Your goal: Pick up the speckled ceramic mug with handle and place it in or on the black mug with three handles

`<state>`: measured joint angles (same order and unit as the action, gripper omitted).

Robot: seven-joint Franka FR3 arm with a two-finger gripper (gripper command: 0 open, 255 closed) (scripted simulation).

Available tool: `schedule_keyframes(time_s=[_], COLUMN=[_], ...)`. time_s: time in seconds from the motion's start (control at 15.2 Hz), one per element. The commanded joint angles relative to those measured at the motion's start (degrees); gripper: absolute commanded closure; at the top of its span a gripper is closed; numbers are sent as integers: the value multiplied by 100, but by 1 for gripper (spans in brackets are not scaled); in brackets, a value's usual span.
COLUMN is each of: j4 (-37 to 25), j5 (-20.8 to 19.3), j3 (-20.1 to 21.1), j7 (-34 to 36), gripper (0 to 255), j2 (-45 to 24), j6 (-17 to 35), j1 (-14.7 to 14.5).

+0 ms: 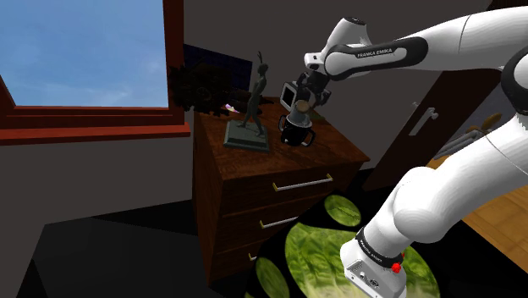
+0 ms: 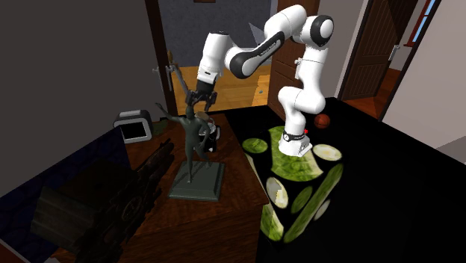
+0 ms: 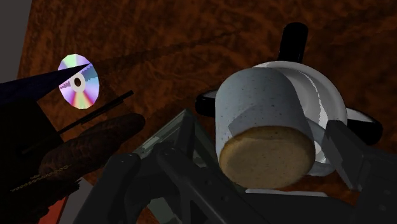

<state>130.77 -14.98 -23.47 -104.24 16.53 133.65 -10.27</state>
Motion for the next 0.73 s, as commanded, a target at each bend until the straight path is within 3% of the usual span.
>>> schedule_keyframes(time_s=[0.0,0.2,0.46,0.66], j4=[0,0,-284,-284], j5=[0,0,-65,-64], j3=[0,0,184,186], j7=[0,0,66,66], gripper=[0,0,0,0], j2=[0,0,458,458], j6=[1,1,-746,-746], j1=[0,0,8,10])
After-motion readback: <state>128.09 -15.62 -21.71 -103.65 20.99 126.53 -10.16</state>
